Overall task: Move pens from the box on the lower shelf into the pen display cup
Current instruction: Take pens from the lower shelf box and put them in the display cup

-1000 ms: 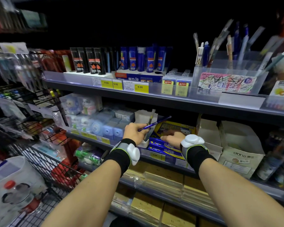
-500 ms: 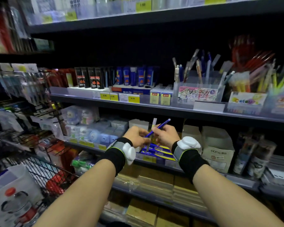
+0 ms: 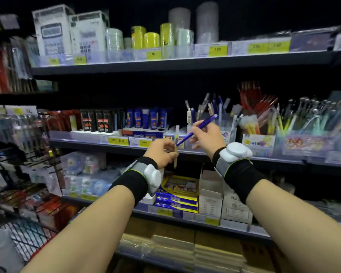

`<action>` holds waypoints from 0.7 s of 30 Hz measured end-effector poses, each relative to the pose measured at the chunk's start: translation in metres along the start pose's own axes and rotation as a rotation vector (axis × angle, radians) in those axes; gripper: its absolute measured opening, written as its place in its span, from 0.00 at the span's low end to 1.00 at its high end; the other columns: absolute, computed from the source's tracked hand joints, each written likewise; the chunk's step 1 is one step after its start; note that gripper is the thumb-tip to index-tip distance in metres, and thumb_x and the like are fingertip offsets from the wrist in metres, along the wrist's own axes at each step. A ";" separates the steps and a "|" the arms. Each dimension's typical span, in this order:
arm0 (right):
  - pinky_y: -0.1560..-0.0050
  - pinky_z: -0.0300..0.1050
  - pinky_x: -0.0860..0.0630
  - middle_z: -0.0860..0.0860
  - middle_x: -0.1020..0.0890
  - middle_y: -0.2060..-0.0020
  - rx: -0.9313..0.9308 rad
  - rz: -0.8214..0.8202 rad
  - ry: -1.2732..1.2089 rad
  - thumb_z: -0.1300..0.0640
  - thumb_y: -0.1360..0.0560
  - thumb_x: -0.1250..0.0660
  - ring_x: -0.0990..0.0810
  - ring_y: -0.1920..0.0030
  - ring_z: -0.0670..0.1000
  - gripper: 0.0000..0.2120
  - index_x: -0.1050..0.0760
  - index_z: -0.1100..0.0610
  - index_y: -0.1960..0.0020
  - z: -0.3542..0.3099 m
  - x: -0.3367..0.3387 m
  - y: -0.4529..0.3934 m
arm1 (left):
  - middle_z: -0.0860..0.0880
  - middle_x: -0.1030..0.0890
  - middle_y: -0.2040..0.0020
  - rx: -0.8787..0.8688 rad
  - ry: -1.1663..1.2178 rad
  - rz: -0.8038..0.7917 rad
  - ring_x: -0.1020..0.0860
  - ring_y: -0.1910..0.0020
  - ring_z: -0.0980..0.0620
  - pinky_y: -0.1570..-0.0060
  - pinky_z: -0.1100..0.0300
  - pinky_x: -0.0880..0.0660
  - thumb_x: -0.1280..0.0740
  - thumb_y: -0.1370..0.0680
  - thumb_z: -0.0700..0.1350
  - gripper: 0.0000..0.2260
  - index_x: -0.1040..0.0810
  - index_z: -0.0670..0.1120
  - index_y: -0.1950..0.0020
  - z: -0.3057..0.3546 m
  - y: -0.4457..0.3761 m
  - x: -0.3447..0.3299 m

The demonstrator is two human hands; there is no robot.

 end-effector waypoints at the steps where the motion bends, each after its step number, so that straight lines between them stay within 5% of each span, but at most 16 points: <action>1: 0.69 0.48 0.20 0.56 0.21 0.63 0.035 0.041 -0.012 0.63 0.20 0.37 0.20 0.67 0.55 0.07 0.29 0.53 0.54 -0.009 0.010 -0.005 | 0.41 0.17 0.54 -0.016 0.038 0.035 0.16 0.54 0.42 0.54 0.45 0.17 0.28 0.27 0.36 0.10 0.20 0.44 0.47 0.009 -0.005 0.002; 6: 0.62 0.47 0.16 0.60 0.18 0.55 0.111 0.229 0.046 0.66 0.22 0.36 0.17 0.63 0.56 0.09 0.32 0.55 0.48 -0.033 0.053 -0.029 | 0.41 0.16 0.59 -0.090 0.172 0.196 0.16 0.57 0.46 0.55 0.50 0.17 0.31 0.25 0.34 0.10 0.23 0.47 0.47 0.049 -0.022 0.011; 11: 0.47 0.60 0.19 0.57 0.15 0.54 0.133 0.257 0.159 0.68 0.25 0.37 0.15 0.50 0.55 0.16 0.32 0.47 0.57 -0.035 0.071 -0.045 | 0.46 0.15 0.54 -0.146 0.167 0.248 0.16 0.54 0.50 0.53 0.53 0.18 0.30 0.24 0.40 0.06 0.22 0.46 0.48 0.076 -0.043 0.011; 18: 0.45 0.57 0.21 0.53 0.19 0.56 0.132 0.179 0.380 0.62 0.24 0.35 0.17 0.52 0.59 0.04 0.26 0.54 0.53 -0.037 0.069 -0.058 | 0.48 0.16 0.55 -0.215 0.208 0.270 0.16 0.55 0.49 0.51 0.51 0.18 0.32 0.23 0.41 0.06 0.21 0.52 0.53 0.092 -0.066 -0.005; 21: 0.48 0.50 0.22 0.53 0.18 0.55 0.174 0.190 0.495 0.63 0.25 0.34 0.19 0.54 0.56 0.07 0.22 0.59 0.48 -0.041 0.068 -0.061 | 0.47 0.16 0.55 -0.225 0.169 0.264 0.16 0.56 0.48 0.53 0.56 0.18 0.32 0.23 0.39 0.05 0.20 0.48 0.49 0.098 -0.072 -0.012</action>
Point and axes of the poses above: each hand's wrist, its own y-axis away from the middle knuckle, its own x-axis out of the back of the hand, z = x × y, the point moved 3 cm from there along -y, towards the middle knuckle
